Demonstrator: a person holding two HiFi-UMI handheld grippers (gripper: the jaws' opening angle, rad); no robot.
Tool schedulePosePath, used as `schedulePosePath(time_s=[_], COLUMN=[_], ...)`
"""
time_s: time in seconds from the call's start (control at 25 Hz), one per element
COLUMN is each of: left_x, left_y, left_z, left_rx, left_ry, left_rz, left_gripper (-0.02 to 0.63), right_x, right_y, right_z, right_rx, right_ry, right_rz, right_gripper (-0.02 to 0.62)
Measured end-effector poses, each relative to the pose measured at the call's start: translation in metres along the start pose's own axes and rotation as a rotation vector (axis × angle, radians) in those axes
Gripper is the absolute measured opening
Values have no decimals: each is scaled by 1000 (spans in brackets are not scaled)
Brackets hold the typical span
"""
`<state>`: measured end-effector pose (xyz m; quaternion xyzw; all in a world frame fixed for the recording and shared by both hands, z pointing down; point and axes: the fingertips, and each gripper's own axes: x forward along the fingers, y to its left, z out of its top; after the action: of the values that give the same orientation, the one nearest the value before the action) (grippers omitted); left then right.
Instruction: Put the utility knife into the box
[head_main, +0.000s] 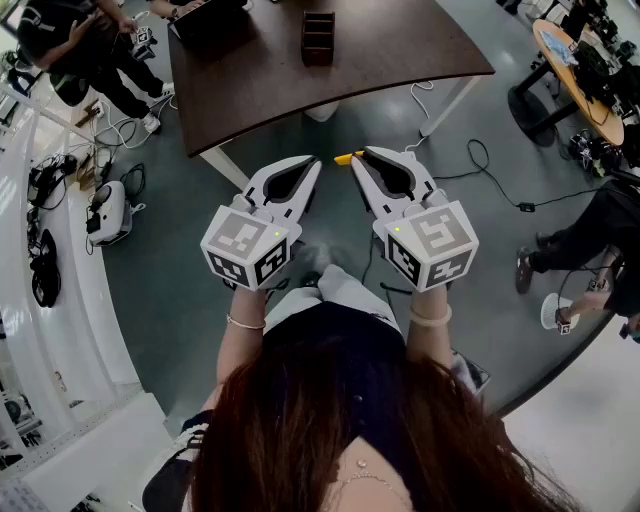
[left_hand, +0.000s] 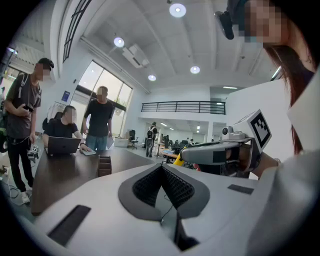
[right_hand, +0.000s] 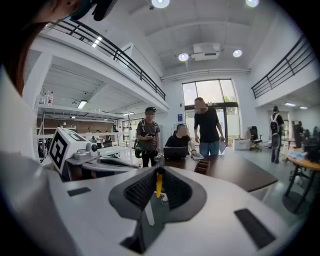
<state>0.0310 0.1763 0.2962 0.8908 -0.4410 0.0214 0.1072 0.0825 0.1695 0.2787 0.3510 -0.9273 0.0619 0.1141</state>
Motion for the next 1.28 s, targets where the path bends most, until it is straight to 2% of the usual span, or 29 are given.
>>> schedulePosePath(time_s=[0.52,0.8,1.08,1.28], left_x=[8,23,43,59], left_y=[-4,3,23,45], left_z=[-7,-1,0,1], left_rx=[-13,-1,3,-11], left_ry=[20,15,1,4], left_rz=[-17,-5,19,24], left_gripper=[-6,-6,-6,-6], right_x=[-2,9,33,58], right_y=[-3,-16,-34,-51], right_z=[-2,2,6,7], right_rx=[31,7,12,6], right_ry=[-18,-24,-56,-36], right_rz=[32,60,111,99], right_gripper=[51,51,51,51])
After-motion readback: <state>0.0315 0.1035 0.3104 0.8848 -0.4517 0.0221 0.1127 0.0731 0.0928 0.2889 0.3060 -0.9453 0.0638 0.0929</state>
